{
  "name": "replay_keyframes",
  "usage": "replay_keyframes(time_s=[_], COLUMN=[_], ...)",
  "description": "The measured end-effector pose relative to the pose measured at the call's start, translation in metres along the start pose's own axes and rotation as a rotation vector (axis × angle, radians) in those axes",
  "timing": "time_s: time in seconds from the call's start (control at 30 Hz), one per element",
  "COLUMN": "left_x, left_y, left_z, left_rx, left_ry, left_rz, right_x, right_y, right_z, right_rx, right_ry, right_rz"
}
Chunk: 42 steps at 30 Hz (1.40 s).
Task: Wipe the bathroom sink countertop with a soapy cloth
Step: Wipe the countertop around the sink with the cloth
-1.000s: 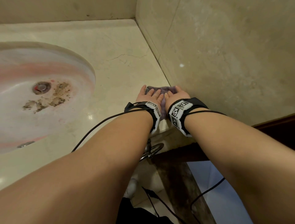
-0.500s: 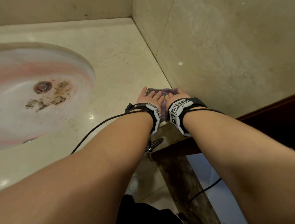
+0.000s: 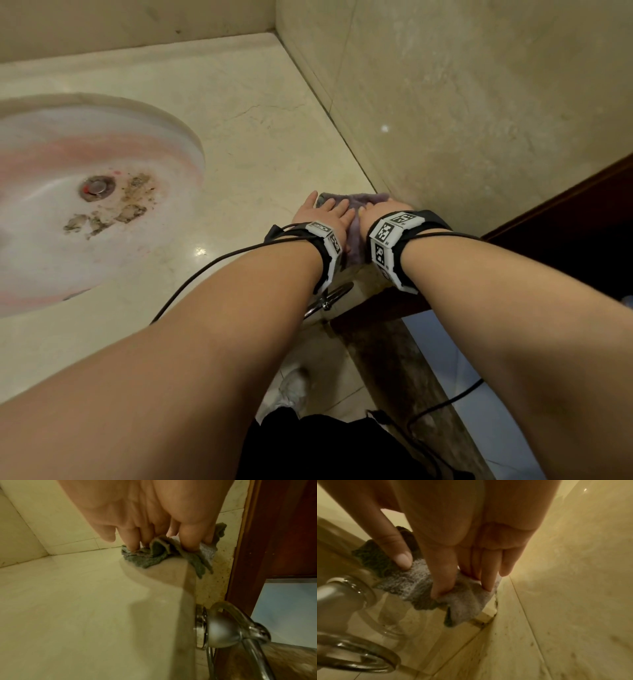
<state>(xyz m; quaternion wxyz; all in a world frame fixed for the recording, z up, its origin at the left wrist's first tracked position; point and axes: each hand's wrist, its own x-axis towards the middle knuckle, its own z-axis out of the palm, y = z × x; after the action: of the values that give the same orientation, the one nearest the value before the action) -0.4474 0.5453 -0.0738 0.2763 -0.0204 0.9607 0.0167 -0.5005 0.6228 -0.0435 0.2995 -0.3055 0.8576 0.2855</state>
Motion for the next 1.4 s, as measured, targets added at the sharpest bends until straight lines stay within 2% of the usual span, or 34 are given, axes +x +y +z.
replay_keyframes(time_s=[0.1,0.23,0.33,0.4,0.5,0.6,0.7,0.83,0.93,1.03,1.17,1.23,1.3,1.4], left_x=[-0.004,-0.008,-0.013,-0.018,-0.021,-0.017,-0.010,-0.001,-0.001,-0.005,-0.011,-0.011,-0.012,-0.010], left_y=[0.000,0.003,0.005,0.001,-0.011,-0.023,-0.029,-0.035,-0.043,-0.044,-0.039,-0.035,-0.030,-0.021], left_z=[-0.001,-0.003,-0.010,-0.022,-0.039,-0.047,-0.040,-0.028,-0.025,-0.021,-0.013,-0.011,-0.012,-0.017], left_rx=[-0.001,-0.017,-0.043,-0.109,-0.275,-0.374,-0.379,-0.331,-0.270,-0.296,-0.285,-0.262,-0.228,-0.165], left_ry=[0.024,0.074,0.056,0.071,0.087,0.037,0.032,0.112,0.165,0.159,0.180,0.206,0.177,0.120], left_rz=[0.029,0.055,0.026,0.016,-0.037,-0.102,-0.143,-0.206,-0.169,-0.129,-0.042,0.017,0.045,0.047], right_x=[-0.005,-0.010,-0.015,-0.018,-0.015,-0.009,-0.002,-0.003,-0.006,-0.007,-0.011,-0.014,-0.015,-0.017], right_y=[-0.001,-0.002,0.006,0.011,0.016,0.016,0.018,0.016,0.015,0.010,0.011,0.010,0.010,0.011], right_z=[-0.003,-0.005,-0.003,-0.005,-0.023,-0.041,-0.041,-0.026,-0.015,-0.012,-0.009,-0.005,0.001,0.003], right_rx=[0.086,0.087,0.092,0.176,0.150,0.134,0.166,0.200,0.183,0.175,0.052,-0.012,-0.022,0.081], right_ry=[-0.021,-0.024,0.056,0.137,0.048,0.061,0.147,0.324,0.421,0.364,0.320,0.336,0.344,0.280], right_rz=[0.019,0.042,0.059,0.065,0.041,0.025,0.024,-0.005,-0.091,-0.123,-0.159,-0.155,-0.141,-0.073])
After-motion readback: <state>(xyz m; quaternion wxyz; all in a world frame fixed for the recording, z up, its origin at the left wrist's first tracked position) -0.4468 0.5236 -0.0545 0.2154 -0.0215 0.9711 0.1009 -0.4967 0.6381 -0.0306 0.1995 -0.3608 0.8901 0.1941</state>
